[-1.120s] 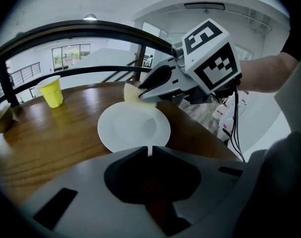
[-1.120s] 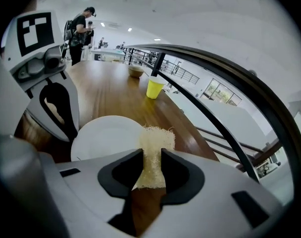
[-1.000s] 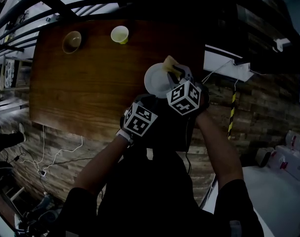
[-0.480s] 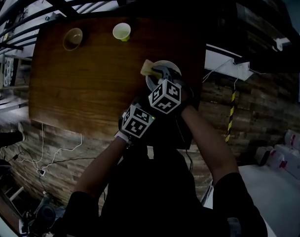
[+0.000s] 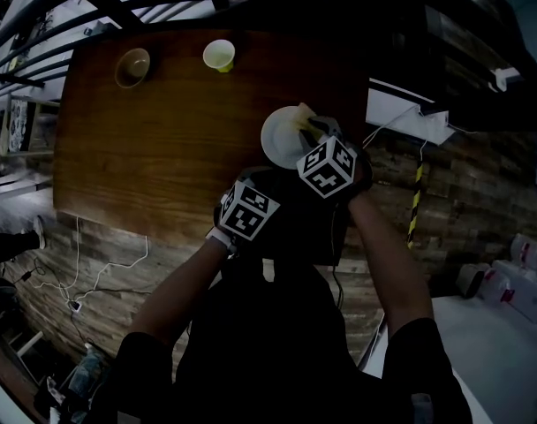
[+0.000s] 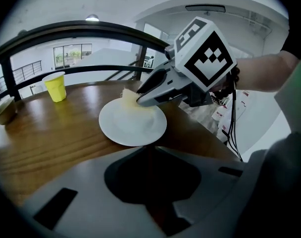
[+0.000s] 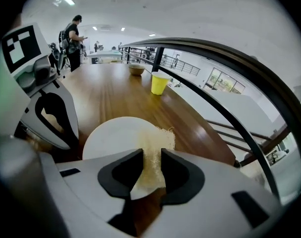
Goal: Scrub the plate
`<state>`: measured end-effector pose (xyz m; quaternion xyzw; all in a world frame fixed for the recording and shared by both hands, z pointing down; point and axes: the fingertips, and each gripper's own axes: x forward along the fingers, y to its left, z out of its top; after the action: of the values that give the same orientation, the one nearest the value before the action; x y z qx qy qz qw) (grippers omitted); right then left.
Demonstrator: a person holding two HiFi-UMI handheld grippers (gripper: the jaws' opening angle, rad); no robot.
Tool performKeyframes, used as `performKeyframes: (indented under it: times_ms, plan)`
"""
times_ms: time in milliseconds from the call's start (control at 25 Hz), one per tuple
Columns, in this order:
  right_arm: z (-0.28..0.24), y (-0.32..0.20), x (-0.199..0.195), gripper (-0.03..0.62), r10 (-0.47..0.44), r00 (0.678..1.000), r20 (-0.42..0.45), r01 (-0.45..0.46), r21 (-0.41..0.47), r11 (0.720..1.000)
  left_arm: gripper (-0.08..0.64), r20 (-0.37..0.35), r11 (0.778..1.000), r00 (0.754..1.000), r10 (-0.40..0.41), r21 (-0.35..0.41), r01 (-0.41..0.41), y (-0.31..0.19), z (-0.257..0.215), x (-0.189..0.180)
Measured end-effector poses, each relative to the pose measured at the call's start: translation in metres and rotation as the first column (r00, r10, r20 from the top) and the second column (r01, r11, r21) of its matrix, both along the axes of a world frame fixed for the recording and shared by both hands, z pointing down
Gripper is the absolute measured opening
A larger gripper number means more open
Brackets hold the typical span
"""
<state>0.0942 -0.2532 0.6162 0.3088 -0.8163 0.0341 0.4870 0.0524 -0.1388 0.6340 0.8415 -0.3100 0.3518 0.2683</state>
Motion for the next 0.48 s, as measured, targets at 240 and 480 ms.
performKeyframes:
  times_ms: [240, 480]
  plan:
    - [-0.006, 0.001, 0.027, 0.126, 0.057, 0.998, 0.014, -0.057, 0.001, 0.998, 0.037, 0.0, 1.0, 1.0, 0.0, 0.016, 0.0, -0.004, -0.004, 0.001]
    - [-0.015, 0.003, 0.017, 0.126, 0.047, 0.998, 0.041, -0.048, 0.012, 0.999, 0.037, -0.009, 1.0, 1.0, -0.017, 0.023, 0.017, -0.008, -0.01, 0.001]
